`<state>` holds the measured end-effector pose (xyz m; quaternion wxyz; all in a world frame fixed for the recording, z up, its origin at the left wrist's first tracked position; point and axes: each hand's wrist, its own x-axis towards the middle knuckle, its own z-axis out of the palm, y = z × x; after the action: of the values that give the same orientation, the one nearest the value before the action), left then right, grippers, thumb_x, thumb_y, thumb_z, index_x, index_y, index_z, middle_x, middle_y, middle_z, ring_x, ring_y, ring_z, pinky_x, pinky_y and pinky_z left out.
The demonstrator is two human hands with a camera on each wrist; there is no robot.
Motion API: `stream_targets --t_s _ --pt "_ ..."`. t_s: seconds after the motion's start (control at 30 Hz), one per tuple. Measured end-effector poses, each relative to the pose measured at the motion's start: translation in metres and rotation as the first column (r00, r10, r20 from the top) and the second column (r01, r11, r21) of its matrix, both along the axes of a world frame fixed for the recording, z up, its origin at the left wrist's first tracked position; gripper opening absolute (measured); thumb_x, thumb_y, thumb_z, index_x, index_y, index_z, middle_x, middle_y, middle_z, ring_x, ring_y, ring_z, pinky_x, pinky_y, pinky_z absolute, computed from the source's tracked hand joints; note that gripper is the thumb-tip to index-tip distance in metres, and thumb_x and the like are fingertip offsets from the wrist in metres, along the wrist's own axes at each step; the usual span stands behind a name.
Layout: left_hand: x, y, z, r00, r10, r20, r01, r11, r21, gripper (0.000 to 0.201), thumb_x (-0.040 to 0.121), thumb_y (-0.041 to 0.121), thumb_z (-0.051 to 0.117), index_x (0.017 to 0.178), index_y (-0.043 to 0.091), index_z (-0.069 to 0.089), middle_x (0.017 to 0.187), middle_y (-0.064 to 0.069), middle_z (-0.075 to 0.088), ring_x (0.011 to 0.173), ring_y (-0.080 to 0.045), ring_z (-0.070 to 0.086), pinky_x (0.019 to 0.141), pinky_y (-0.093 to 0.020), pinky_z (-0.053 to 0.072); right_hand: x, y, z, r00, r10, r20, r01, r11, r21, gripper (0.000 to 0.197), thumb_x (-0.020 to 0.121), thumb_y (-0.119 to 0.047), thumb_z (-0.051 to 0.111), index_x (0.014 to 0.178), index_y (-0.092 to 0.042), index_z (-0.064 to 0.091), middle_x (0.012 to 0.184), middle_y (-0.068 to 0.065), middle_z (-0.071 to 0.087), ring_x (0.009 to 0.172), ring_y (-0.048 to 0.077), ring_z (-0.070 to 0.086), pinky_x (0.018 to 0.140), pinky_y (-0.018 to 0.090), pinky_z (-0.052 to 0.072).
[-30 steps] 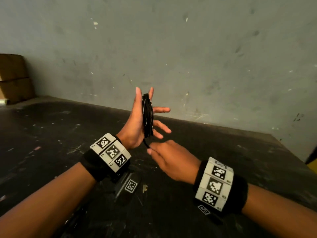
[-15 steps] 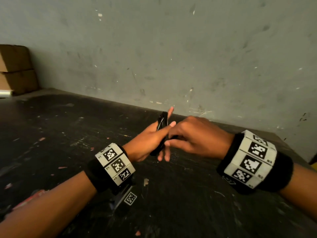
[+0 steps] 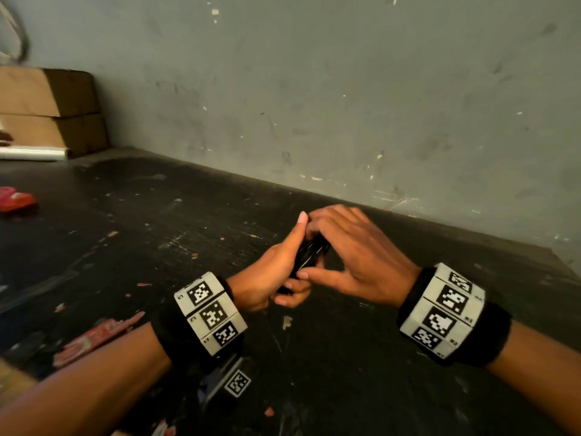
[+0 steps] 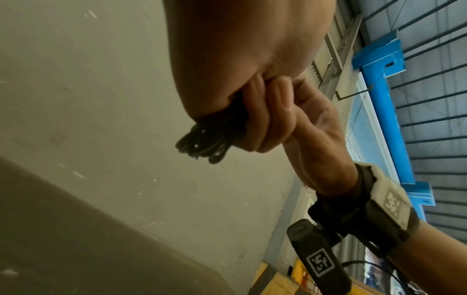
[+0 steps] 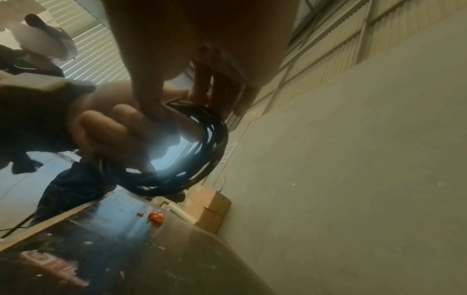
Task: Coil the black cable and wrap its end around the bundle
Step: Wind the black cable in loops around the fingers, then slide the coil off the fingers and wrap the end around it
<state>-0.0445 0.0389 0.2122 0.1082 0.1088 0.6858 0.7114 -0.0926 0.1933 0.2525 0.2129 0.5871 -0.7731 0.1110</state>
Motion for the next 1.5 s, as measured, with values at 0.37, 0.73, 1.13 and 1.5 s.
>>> stream_targets --t_s 0.37,0.73,1.13,1.5 --pt "0.040 -0.077 -0.047 0.882 0.436 0.179 -0.412 0.897 -0.158 0.061 0.090 0.064 0.021 0.071 0.012 0.045 0.045 0.002 0.027 0.031 -0.009 0.021 0.032 -0.016 0.015 -0.002 -0.099 -0.079 0.943 0.174 0.284 -0.184 0.983 0.010 0.037 0.085 -0.050 0.044 0.099 -0.017 0.054 0.092 0.000 0.059 0.078 0.015 0.054 0.071 0.031 0.043" --pt "0.077 -0.172 -0.094 0.679 0.721 0.142 -0.711 0.693 -0.119 0.037 0.099 0.032 0.031 0.071 0.014 0.048 0.046 0.001 0.035 0.037 -0.010 0.035 0.038 -0.024 0.030 0.015 -0.221 -0.142 0.900 0.411 0.143 -0.402 0.911 -0.086 0.030 0.093 -0.031 0.043 0.098 -0.011 0.065 0.077 0.006 0.063 0.066 0.016 0.056 0.060 0.025 0.042" --pt "0.072 -0.253 -0.156 0.459 0.880 0.121 -0.847 0.475 -0.239 0.021 0.092 0.016 0.051 0.071 0.014 0.055 0.069 -0.004 0.056 0.067 -0.012 0.052 0.059 -0.021 0.041 0.017 -0.297 -0.192 0.693 0.180 0.698 -0.144 0.983 -0.111 0.034 0.088 -0.042 0.049 0.102 -0.017 0.067 0.090 0.000 0.063 0.080 0.009 0.059 0.072 0.022 0.045" --pt "0.085 -0.288 -0.213 0.484 0.811 0.328 -0.788 0.567 -0.239 0.026 0.089 0.013 0.056 0.063 0.014 0.052 0.033 0.009 0.039 0.029 0.000 0.034 0.031 -0.016 0.025 0.001 -0.284 -0.264 0.770 -0.327 0.548 0.014 0.867 0.498 0.031 0.089 -0.022 0.055 0.119 -0.020 0.062 0.116 0.003 0.059 0.111 0.020 0.054 0.093 0.035 0.048"
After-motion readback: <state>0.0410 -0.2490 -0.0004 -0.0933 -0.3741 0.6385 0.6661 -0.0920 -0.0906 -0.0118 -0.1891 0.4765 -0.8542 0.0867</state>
